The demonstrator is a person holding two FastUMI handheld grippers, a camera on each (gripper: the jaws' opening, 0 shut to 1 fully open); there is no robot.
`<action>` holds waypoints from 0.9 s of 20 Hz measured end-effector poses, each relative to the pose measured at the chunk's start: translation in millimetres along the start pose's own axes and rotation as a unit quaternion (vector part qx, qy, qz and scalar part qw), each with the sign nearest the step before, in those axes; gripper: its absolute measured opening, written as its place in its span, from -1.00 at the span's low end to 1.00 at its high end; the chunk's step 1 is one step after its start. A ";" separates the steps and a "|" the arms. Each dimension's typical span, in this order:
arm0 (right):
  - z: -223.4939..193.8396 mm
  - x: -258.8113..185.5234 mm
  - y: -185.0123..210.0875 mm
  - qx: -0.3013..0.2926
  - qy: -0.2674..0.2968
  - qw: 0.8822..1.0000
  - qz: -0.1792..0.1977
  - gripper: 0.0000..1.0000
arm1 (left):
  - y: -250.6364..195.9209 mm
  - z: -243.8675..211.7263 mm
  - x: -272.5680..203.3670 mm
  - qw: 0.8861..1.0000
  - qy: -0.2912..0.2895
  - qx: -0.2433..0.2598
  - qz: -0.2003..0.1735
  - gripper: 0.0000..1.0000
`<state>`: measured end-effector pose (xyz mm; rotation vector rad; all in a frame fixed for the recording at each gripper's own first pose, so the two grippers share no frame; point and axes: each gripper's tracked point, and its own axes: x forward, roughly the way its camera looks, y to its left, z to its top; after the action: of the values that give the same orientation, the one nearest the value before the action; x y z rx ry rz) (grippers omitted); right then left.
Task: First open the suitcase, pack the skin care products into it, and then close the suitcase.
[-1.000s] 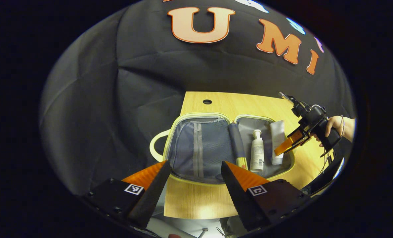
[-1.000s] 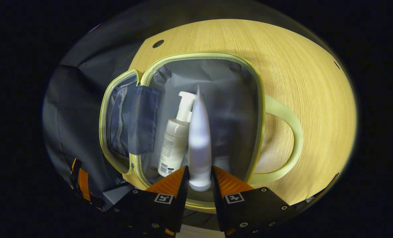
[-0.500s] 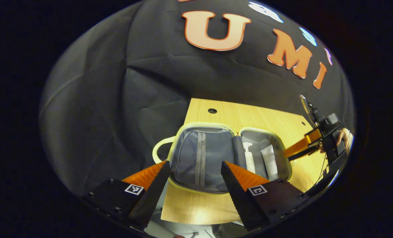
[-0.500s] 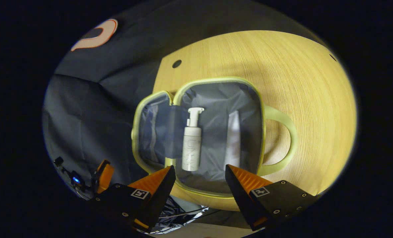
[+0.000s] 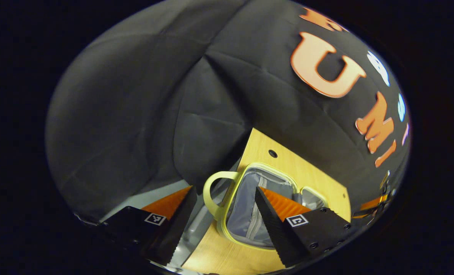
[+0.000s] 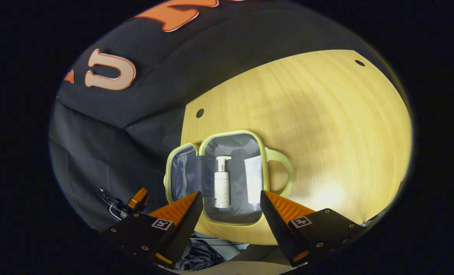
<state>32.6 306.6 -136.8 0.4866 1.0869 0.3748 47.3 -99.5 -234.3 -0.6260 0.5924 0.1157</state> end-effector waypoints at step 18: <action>-5.0 -10.1 -47.1 0.070 -0.009 0.996 -0.048 0.92 | 46.8 -30.4 109.0 0.979 0.045 -0.186 -0.066 -0.48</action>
<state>26.3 263.0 -157.0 0.5582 1.1194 0.2096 110.0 -87.2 -338.8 -1.0360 0.6203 0.0726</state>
